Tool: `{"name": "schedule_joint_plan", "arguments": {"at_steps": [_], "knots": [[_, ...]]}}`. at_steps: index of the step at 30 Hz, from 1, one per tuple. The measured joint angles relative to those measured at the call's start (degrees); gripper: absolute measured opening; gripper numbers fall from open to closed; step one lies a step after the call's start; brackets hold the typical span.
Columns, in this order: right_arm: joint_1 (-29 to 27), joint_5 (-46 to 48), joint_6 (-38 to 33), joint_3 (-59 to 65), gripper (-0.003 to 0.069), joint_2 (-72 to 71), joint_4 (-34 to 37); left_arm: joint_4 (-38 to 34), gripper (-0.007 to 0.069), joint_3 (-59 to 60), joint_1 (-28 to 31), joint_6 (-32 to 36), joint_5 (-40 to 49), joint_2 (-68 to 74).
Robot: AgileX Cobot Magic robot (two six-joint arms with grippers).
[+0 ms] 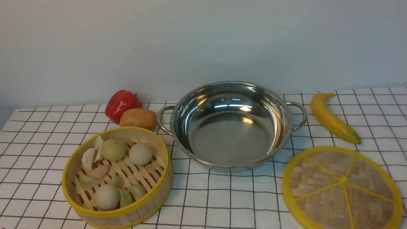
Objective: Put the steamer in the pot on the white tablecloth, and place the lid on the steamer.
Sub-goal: 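Grasp the rim of the steamer basket holding the buns with the left gripper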
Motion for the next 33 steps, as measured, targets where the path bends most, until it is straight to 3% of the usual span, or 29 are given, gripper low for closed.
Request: {"name": "schedule_joint_plan", "arguments": {"at_steps": [26, 33], "knots": [[0.0, 0.0, 0.0, 0.0, 0.0243, 0.0, 0.0, 0.0, 0.0243, 0.0, 0.0, 0.0, 0.0, 0.0], [0.0, 0.0, 0.0, 0.0, 0.0243, 0.0, 0.0, 3.5, 0.0243, 0.0, 0.0, 0.5, 0.0, 0.0]]}}
